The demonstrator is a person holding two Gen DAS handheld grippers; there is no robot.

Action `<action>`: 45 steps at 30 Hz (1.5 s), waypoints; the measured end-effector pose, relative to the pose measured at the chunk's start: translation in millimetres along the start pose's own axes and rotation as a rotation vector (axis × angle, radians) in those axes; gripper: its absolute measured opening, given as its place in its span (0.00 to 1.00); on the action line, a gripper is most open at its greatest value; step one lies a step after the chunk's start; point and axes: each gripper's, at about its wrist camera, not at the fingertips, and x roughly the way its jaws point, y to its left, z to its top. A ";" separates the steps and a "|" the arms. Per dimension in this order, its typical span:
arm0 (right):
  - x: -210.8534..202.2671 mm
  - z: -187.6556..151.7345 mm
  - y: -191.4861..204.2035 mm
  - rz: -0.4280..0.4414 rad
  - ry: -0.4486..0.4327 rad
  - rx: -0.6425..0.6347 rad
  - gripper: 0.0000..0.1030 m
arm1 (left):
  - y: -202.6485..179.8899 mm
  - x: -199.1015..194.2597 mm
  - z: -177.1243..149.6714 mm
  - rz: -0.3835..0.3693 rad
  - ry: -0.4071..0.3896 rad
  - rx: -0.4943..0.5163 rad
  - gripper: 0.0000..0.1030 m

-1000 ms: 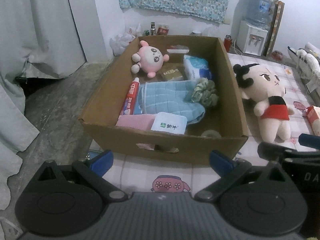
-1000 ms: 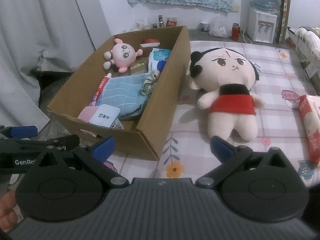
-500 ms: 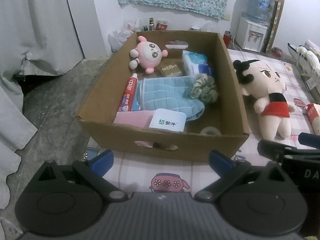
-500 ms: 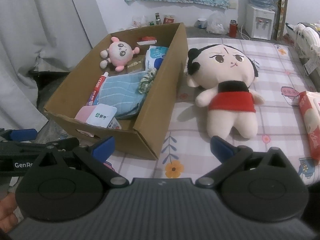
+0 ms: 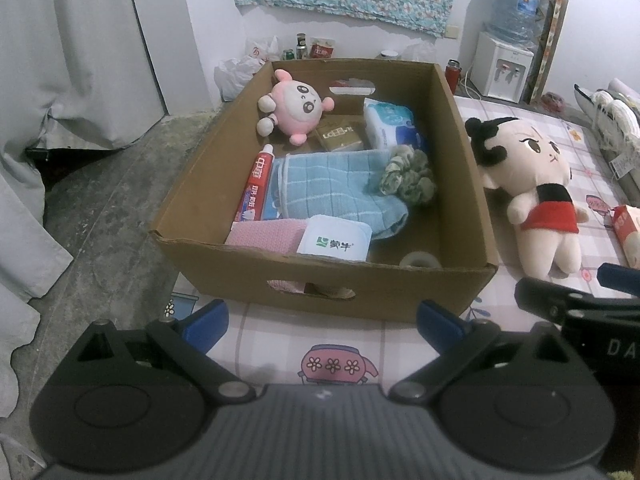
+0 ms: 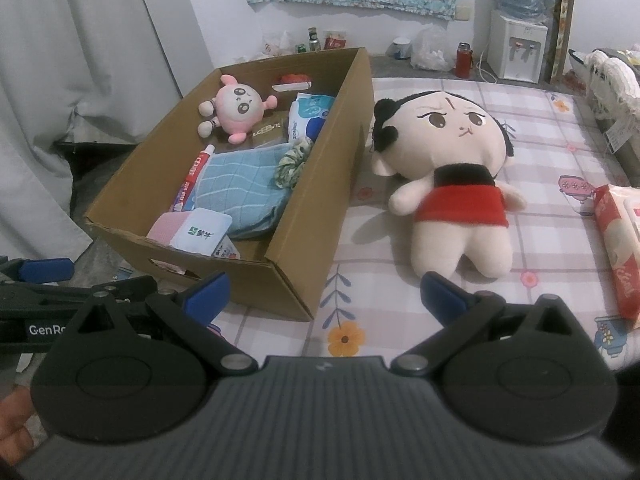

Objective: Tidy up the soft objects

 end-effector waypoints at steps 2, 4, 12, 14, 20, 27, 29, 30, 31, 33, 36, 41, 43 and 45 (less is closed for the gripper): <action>-0.2 -0.3 0.5 -0.001 0.001 0.002 0.99 | 0.1 0.9 -0.3 -0.001 0.001 0.000 0.98; -0.3 -0.3 0.4 -0.001 0.001 0.002 0.99 | 0.5 1.6 -0.7 -0.002 0.003 0.001 0.98; -0.3 -0.3 0.5 -0.002 0.001 0.002 0.99 | 0.1 1.3 -0.4 -0.002 0.004 0.001 0.98; -0.3 -0.2 0.5 -0.003 0.001 0.002 0.99 | -0.3 1.4 -0.8 -0.004 0.005 0.003 0.98; -0.7 -1.6 -0.1 -0.010 0.002 0.014 0.99 | -0.1 1.7 -1.3 -0.005 0.008 0.006 0.98; -0.7 -1.5 -0.8 -0.009 0.003 0.013 0.99 | -0.3 2.0 -0.9 -0.005 0.009 0.006 0.98; -0.8 -1.5 -0.9 -0.010 0.003 0.014 0.99 | -0.3 2.1 -1.2 -0.005 0.009 0.007 0.98; -0.8 -1.5 -1.0 -0.010 0.002 0.013 0.99 | -0.7 1.7 -1.8 -0.005 0.009 0.007 0.98; -0.9 -1.6 -1.3 -0.010 0.002 0.013 0.99 | -0.3 2.0 -1.1 -0.005 0.009 0.007 0.98; -0.8 -1.6 -1.1 -0.010 0.003 0.014 0.99 | -0.3 1.9 -1.1 -0.006 0.010 0.006 0.98; -0.8 -1.4 -1.1 -0.010 0.003 0.014 0.99 | -0.9 1.5 -1.6 -0.005 0.009 0.008 0.98; -1.0 -1.4 -1.3 -0.011 0.002 0.014 0.99 | -0.7 1.5 -1.2 -0.005 0.010 0.006 0.98; -1.2 -1.7 -1.8 -0.011 0.002 0.014 0.99 | -0.7 1.5 -1.1 -0.005 0.010 0.007 0.98; -1.0 -1.3 -1.3 -0.010 0.002 0.014 0.99 | -0.4 1.6 -0.7 -0.005 0.010 0.007 0.98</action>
